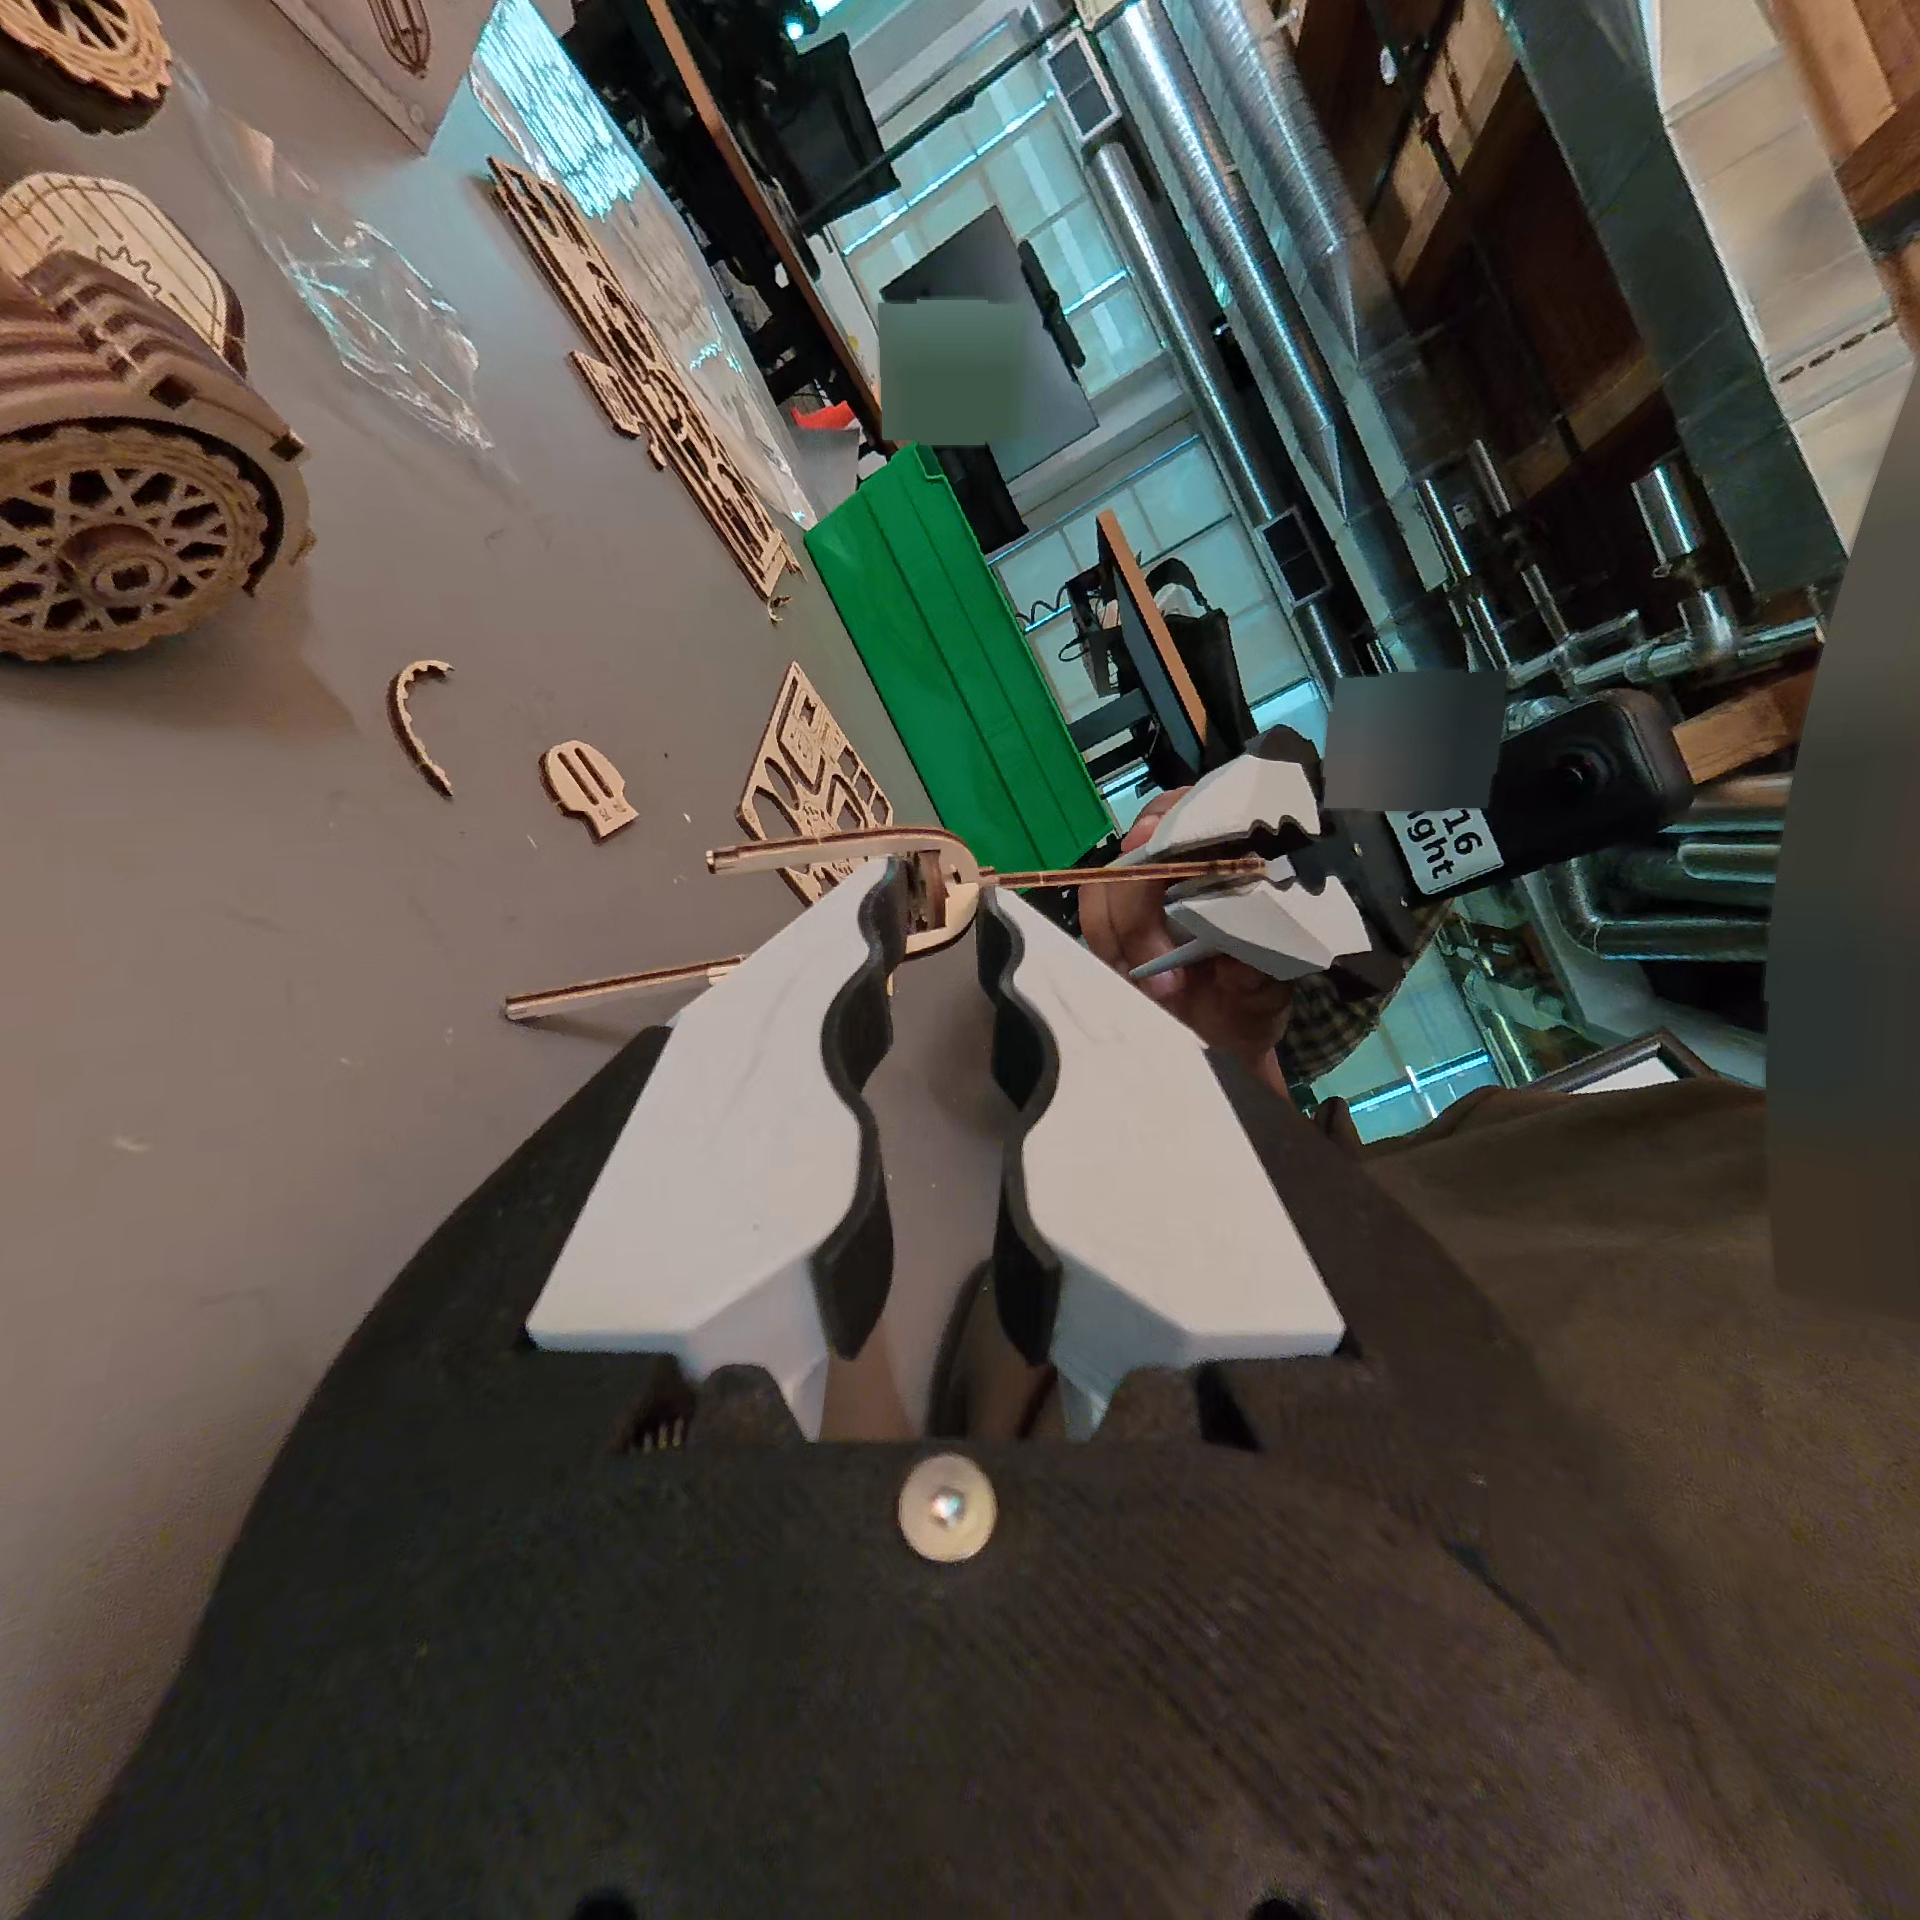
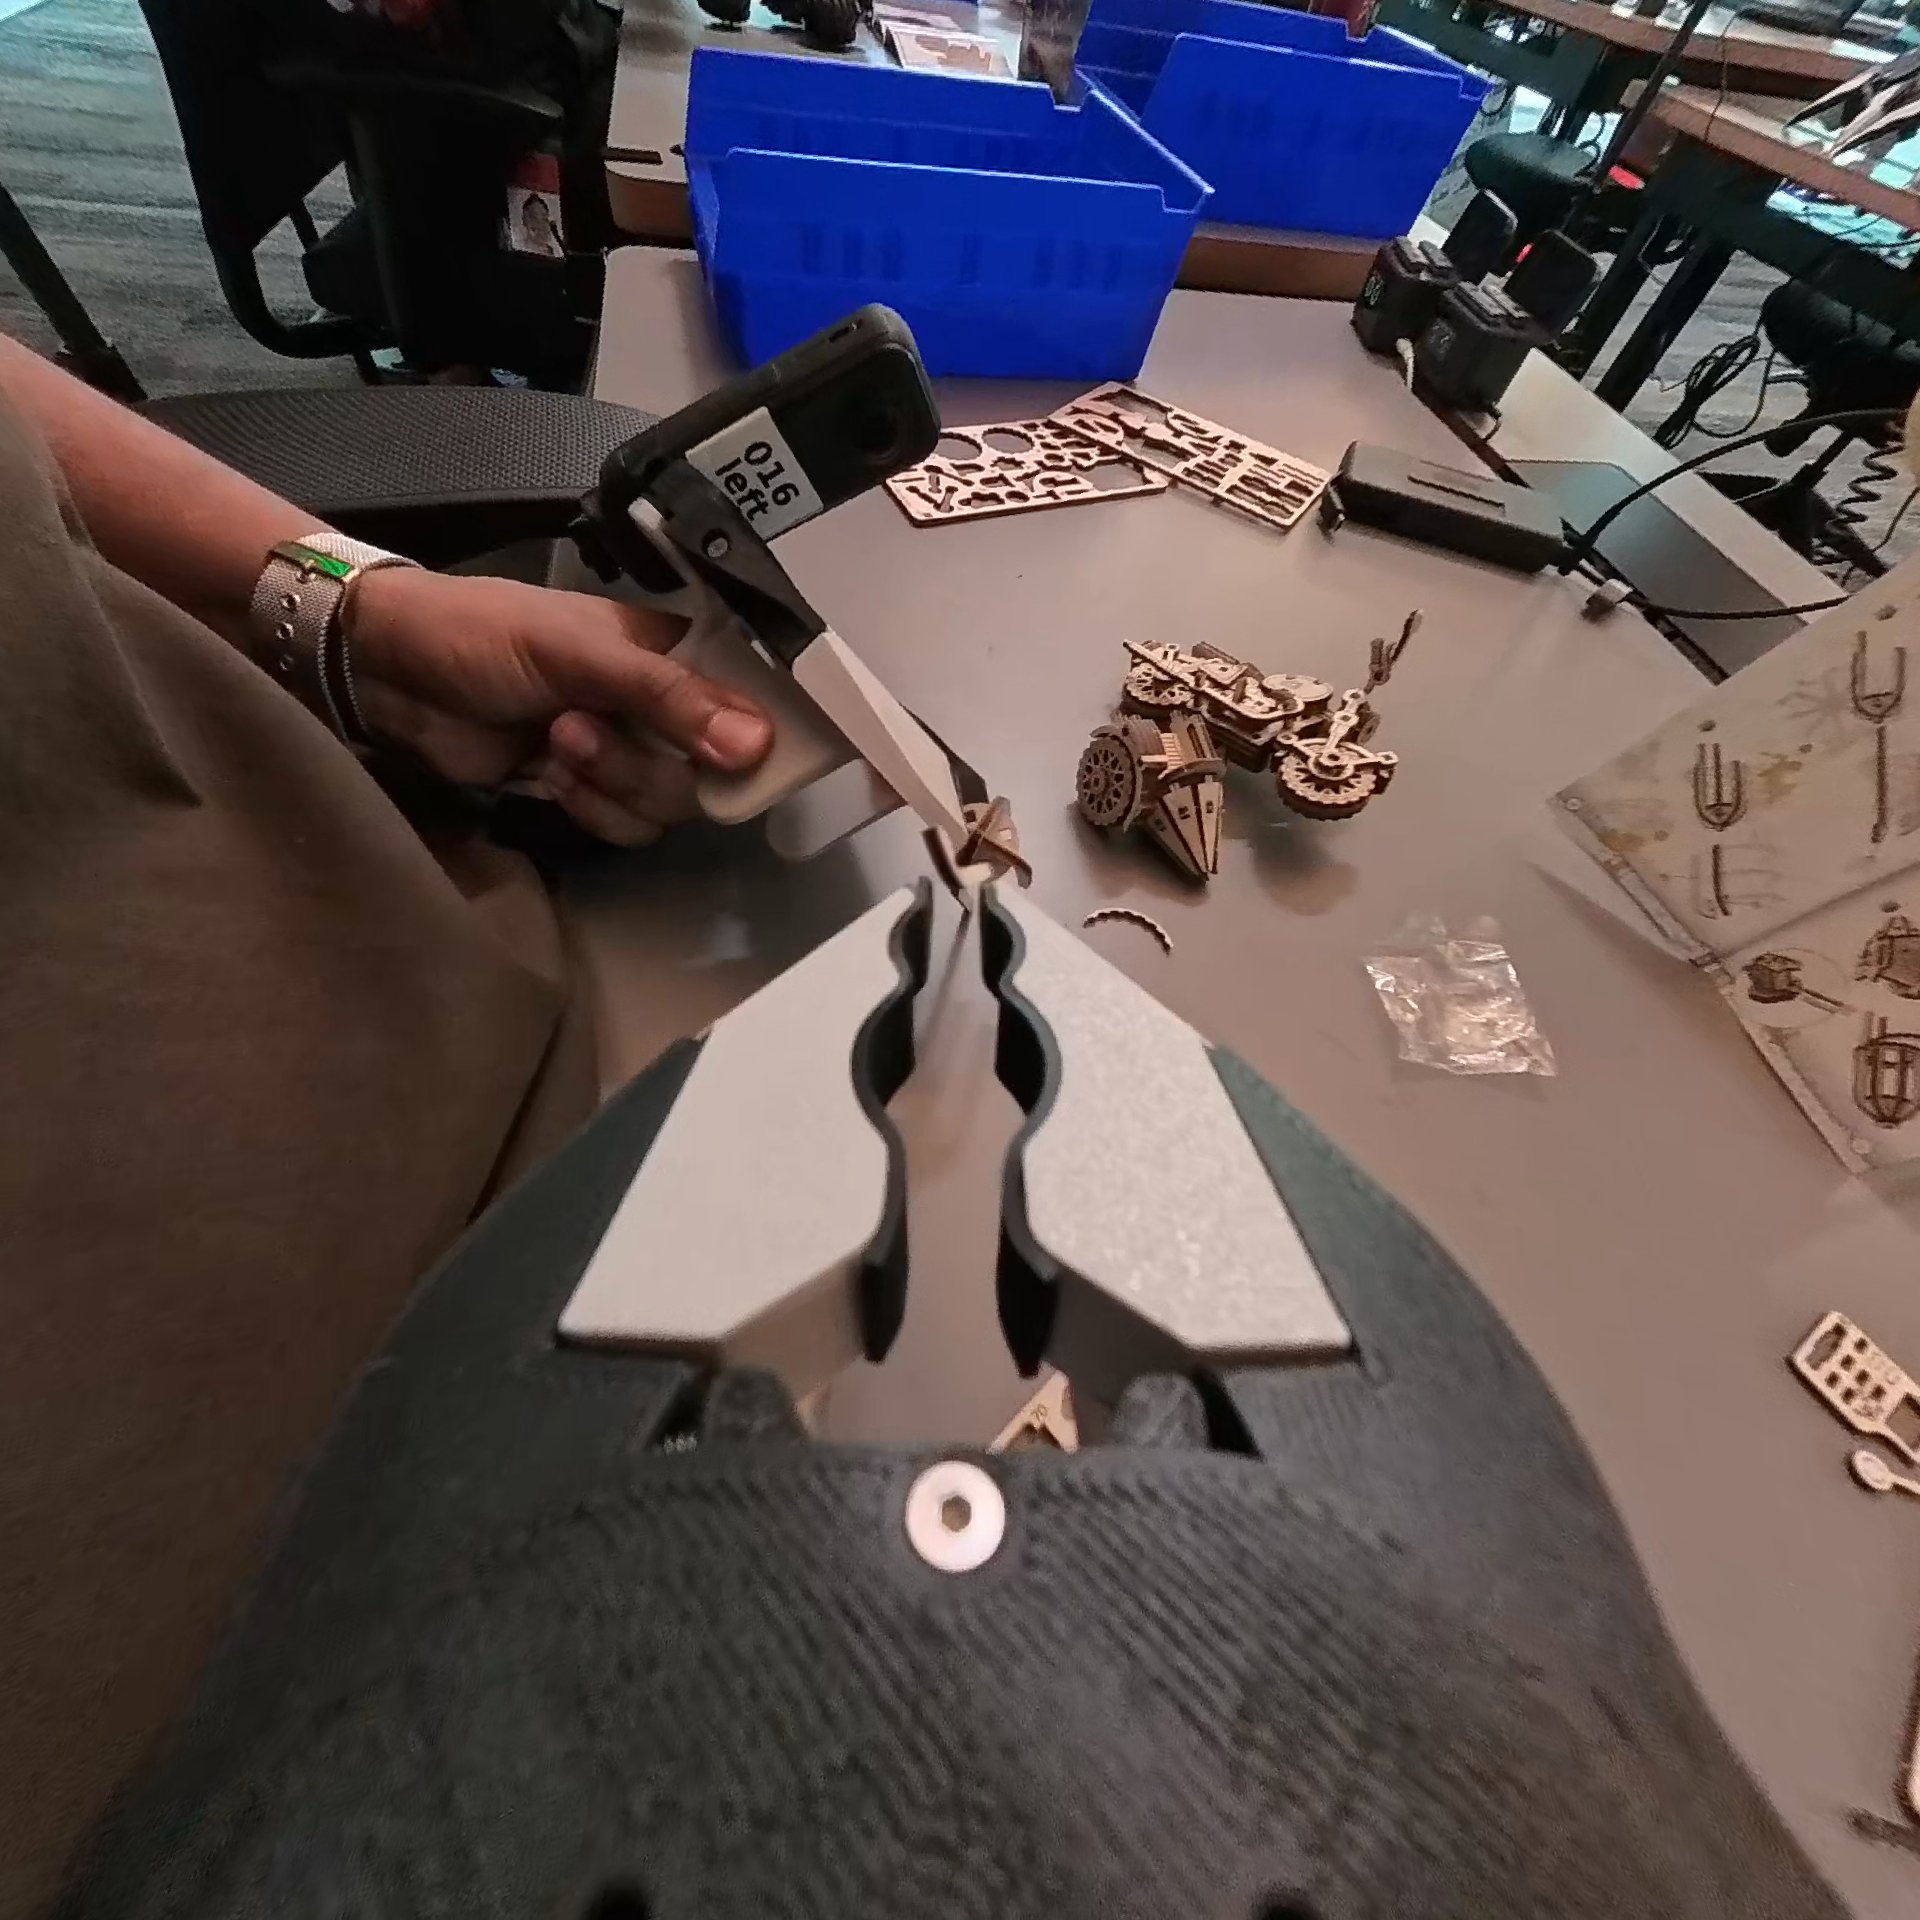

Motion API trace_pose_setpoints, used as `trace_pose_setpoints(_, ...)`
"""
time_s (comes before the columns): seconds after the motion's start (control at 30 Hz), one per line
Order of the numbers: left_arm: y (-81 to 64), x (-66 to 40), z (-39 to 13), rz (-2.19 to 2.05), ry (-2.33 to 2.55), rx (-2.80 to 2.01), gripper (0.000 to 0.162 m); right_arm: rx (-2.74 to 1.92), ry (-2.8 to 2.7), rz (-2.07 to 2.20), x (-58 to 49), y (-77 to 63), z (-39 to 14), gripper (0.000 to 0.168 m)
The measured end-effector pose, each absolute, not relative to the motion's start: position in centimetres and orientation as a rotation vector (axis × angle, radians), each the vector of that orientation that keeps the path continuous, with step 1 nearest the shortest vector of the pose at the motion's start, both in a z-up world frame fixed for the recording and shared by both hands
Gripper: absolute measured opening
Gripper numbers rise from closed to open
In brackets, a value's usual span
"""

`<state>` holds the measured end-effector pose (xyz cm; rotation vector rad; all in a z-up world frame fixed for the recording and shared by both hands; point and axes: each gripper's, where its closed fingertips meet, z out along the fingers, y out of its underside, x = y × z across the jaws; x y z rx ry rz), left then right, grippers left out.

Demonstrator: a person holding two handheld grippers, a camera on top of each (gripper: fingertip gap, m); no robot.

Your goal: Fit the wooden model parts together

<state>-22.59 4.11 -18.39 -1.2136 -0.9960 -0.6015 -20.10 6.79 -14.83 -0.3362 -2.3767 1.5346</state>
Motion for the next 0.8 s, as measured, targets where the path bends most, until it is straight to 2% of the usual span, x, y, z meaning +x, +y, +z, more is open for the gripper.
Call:
trace_pose_setpoints(0.2,4.1,-22.4,-17.8,-0.615,-0.967,-1.193,0.012,-0.332,-2.383,1.518,-20.1,6.8,-15.1,0.010)
trace_pose_setpoints(0.33,4.1,-21.7,-15.6,-0.618,-0.836,-1.134,0.012,-0.350,-2.373,1.546,-20.3,7.1,-14.9,0.012)
trace_pose_setpoints(0.53,4.3,-19.6,-12.0,-0.605,-0.592,-1.107,0.012,-0.457,-2.365,1.849,-19.6,7.0,-13.0,0.016)
trace_pose_setpoints(0.8,4.1,-18.8,-10.3,-0.646,-0.506,-1.048,0.012,-0.575,-2.380,2.197,-18.2,6.0,-11.2,0.034)
